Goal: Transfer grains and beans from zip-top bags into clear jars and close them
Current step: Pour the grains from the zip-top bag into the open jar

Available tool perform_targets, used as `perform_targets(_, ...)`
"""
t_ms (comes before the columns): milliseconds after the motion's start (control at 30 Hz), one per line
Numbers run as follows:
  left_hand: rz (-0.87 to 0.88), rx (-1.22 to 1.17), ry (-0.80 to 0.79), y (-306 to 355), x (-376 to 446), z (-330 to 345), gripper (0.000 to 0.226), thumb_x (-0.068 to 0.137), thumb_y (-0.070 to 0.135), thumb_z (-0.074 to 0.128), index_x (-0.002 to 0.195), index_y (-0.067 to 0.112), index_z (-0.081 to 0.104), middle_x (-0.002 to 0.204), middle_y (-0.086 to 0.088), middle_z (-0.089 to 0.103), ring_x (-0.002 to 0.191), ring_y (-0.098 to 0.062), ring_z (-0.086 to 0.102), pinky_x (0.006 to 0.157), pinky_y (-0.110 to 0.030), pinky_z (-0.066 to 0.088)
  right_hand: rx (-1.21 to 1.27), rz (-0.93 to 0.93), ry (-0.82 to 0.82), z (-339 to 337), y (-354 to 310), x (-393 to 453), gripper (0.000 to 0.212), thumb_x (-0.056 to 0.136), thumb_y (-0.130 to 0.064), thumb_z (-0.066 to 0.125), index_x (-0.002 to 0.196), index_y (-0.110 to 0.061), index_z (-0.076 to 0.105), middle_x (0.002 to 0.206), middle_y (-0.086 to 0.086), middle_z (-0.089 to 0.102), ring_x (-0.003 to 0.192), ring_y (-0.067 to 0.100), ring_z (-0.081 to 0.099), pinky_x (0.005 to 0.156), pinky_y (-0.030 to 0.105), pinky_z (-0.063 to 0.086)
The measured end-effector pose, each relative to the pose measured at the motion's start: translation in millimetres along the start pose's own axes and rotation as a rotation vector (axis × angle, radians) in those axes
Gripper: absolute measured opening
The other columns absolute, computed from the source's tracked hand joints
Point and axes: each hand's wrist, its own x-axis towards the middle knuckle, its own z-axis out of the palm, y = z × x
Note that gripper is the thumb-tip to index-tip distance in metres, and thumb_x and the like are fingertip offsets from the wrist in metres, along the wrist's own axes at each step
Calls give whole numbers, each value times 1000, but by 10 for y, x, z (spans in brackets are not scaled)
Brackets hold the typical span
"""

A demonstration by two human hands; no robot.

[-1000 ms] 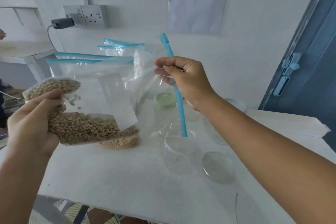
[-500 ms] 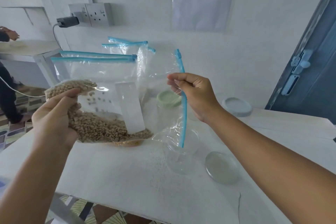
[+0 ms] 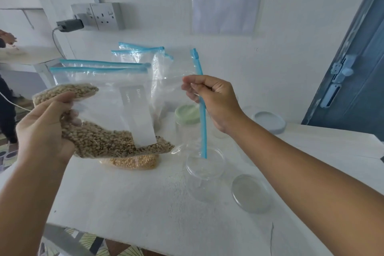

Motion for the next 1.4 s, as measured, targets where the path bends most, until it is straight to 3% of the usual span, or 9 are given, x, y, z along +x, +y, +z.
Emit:
perform_targets(100,10,16,-19,38,20,-20,14,82,13,77,90,24,81,78,-1,66,60,-9,57,59,-20,51,39,24,-15,-47,82,-47,27,103,5,55,106,-9,78,107,7,79,107,23,75,101,36,57)
perform_targets(667,50,32,-81,-33,-98,346,17,90,8,70,90,20,82,81,-2,69,65,-8,54,56,-15,43,-93,40,51,-410,153,-175,32,102,6,54,99,-13,80,104,8,79,106,23,74,104,40,56)
perform_targets(967,74,-13,-118,46,15,399,23,85,2,67,90,19,82,98,-11,72,68,-9,57,58,-19,42,-109,7,39,-398,48,-120,35,103,6,52,99,-15,80,104,5,79,106,19,74,103,37,56)
perform_targets(1133,62,-69,-111,113,57,454,24,86,3,70,78,22,80,83,-1,70,63,-5,54,55,-15,40,-60,0,23,-348,-28,-53,33,103,7,51,100,-10,79,103,8,79,103,20,74,99,34,57)
perform_targets(1400,81,-77,-159,195,109,446,16,86,9,76,79,23,79,84,2,68,65,-5,53,55,-15,40,-2,42,16,-367,68,-117,31,104,4,53,101,-10,80,106,12,78,109,25,73,106,42,55)
